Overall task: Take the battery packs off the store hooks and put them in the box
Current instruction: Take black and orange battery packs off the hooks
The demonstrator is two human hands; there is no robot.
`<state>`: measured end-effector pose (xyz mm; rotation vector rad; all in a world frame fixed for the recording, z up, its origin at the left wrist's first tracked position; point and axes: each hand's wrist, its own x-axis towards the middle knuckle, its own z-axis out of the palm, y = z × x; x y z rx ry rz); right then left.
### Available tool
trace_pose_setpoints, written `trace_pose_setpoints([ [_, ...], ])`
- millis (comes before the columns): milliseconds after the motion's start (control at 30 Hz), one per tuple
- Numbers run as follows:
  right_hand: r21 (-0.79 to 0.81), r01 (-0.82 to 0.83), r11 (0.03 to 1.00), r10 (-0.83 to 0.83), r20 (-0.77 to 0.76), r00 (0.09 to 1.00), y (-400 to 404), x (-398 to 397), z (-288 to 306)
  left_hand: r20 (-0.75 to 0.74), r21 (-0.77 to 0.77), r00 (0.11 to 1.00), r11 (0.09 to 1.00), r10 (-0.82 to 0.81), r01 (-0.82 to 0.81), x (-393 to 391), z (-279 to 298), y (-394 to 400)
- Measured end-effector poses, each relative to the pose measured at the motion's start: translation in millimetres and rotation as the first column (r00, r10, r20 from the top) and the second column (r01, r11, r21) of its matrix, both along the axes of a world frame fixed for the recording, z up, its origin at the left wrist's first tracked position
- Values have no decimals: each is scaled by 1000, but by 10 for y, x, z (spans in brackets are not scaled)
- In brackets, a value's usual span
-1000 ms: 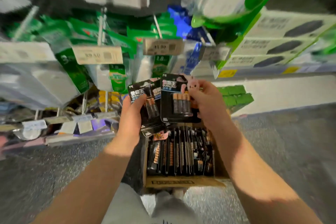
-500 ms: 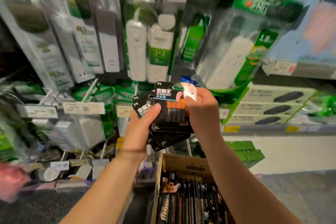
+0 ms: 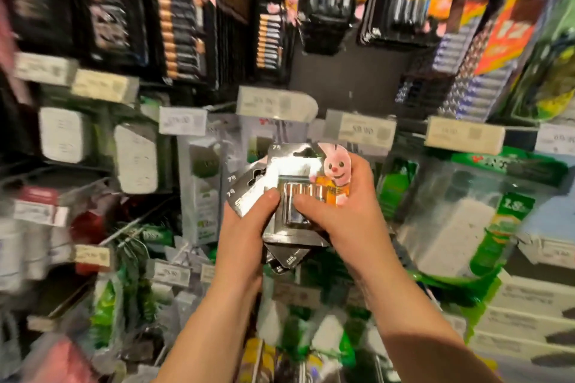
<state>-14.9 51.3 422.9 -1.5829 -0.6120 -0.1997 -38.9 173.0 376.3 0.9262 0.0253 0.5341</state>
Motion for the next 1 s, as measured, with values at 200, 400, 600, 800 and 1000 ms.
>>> trace_pose_setpoints([
  [200,114,-31,993,13,154,988,447,109,476,154,26,987,999,38,-42,80,541,437],
  [400,337,54,940,-165,311,936,835,324,1178,328,122,943,988,51,-96,292,1227,773],
  [600,499,124,858,-285,261,922,1182,612,1576,365,239,931,964,24,-118,492,1519,1003],
  [800,594,133,793,-190,34,981,1100,817,1561,313,258,947,966,-71,-13,707,1541,1023],
  [1000,529,238,815,-310,50,949,448,741,1650,269,294,942,949,-199,116,900,1690,681],
])
